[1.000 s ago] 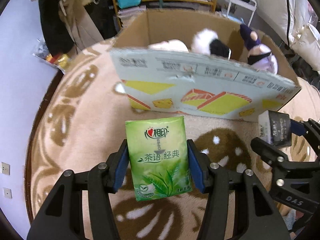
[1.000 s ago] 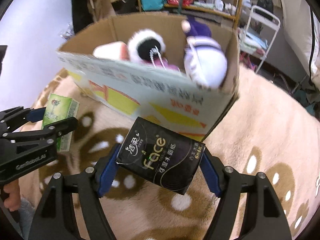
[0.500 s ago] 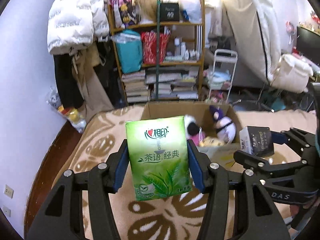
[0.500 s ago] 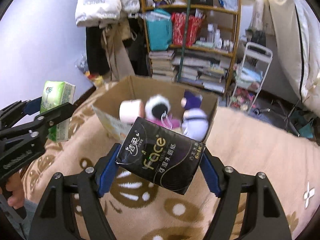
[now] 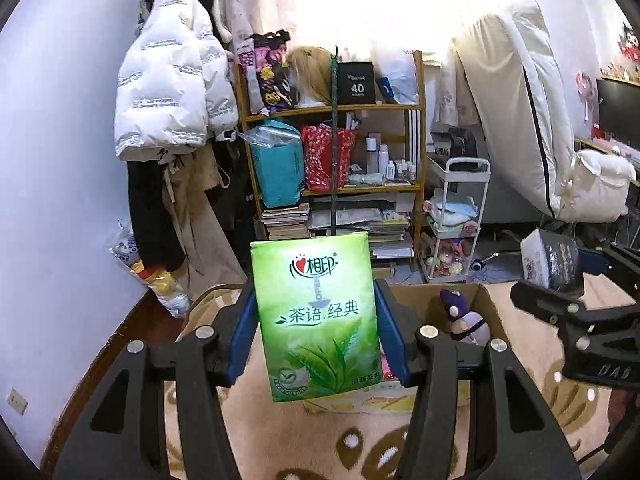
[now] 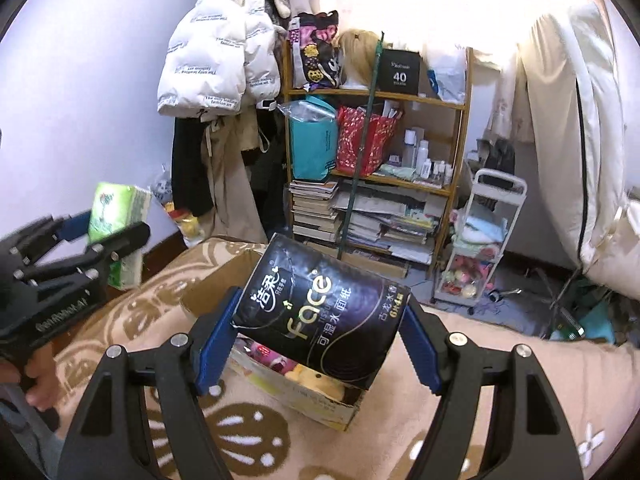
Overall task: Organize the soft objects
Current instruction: 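Lift green pack with left tool while right tool lifts Face pack over box, then open both tools to drop both tissue packs into the box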
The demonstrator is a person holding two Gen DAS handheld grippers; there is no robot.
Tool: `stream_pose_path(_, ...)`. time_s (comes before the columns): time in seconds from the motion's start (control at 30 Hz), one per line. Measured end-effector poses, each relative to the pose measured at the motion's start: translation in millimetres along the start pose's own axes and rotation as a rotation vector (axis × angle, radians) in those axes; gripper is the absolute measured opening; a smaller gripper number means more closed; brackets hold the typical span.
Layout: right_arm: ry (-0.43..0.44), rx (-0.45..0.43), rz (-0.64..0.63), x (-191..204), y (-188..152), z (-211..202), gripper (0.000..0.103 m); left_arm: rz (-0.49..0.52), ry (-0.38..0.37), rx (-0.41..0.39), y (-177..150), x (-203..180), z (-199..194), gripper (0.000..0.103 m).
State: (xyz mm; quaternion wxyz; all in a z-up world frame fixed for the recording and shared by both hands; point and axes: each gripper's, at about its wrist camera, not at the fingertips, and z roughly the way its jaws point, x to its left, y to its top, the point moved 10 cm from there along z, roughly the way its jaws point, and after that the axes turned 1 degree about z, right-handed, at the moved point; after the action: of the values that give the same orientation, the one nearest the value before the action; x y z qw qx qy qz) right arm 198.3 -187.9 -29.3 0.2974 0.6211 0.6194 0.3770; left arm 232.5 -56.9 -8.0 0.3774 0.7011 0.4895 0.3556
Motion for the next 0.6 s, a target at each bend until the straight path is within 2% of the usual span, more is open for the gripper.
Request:
stream_pose_path(0.13,0.026,0.009,0.055,-7.7,-4.2,17.5,0.079,0.020,0.005,0.018,-5.8,-4.9,21.3,0.054)
stream_pose_path(0.6,0.063,0.141,0.165,-23.7,-45.1,76.4,0.080,0.008,-0.010,0.190,-57.4,-16.4,86.1,0.055)
